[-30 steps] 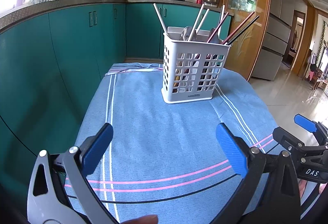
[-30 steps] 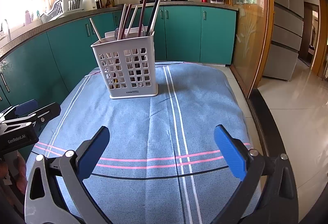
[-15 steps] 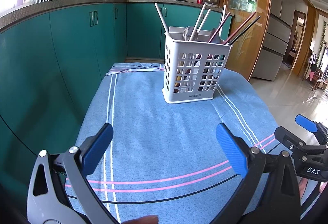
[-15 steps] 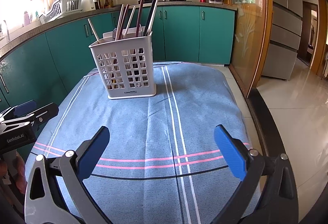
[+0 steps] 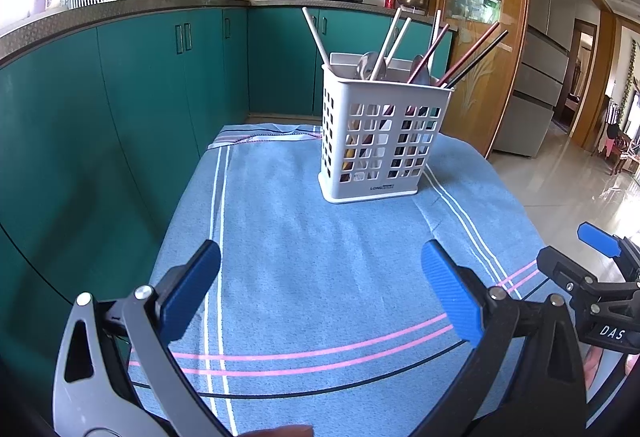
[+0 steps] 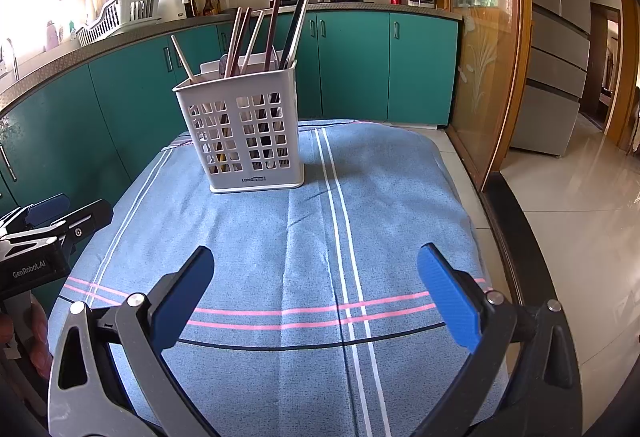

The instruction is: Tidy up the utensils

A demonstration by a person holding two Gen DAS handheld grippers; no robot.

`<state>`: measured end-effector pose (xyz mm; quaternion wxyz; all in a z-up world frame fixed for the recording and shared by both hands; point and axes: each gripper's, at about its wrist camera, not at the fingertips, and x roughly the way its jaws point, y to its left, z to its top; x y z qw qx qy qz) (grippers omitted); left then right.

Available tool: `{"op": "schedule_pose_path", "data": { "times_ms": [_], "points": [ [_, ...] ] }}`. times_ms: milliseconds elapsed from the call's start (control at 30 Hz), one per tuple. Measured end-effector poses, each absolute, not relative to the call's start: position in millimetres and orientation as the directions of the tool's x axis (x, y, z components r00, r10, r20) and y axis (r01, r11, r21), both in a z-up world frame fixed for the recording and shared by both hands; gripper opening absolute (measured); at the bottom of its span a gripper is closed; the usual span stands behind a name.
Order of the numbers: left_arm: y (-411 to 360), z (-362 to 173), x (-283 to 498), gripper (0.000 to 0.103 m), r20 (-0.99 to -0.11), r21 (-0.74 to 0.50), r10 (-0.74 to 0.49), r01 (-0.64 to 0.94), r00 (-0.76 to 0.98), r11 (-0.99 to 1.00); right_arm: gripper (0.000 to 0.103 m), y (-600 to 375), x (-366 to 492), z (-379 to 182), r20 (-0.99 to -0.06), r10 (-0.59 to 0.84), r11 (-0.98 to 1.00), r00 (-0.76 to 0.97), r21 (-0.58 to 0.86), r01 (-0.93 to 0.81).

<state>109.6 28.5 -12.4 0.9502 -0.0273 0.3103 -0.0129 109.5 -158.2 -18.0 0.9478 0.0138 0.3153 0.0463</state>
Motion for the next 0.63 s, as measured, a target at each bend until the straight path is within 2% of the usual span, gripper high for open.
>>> {"op": "schedule_pose_path", "data": {
  "times_ms": [267,633],
  "points": [
    [25.9,-11.3,106.2,0.099,-0.566,-0.038,-0.025,0.004,0.824,0.999,0.1,-158.1,109.5,-18.0,-0.597,0.096,0.995,0.797,0.055,-0.079],
    [23.5,-15.3,109.7,0.099,-0.585,-0.036,-0.025,0.005,0.811,0.999,0.1,-158.8,109.5,-20.0,-0.598,0.093,0.996,0.796,0.055,-0.075]
  ]
}}
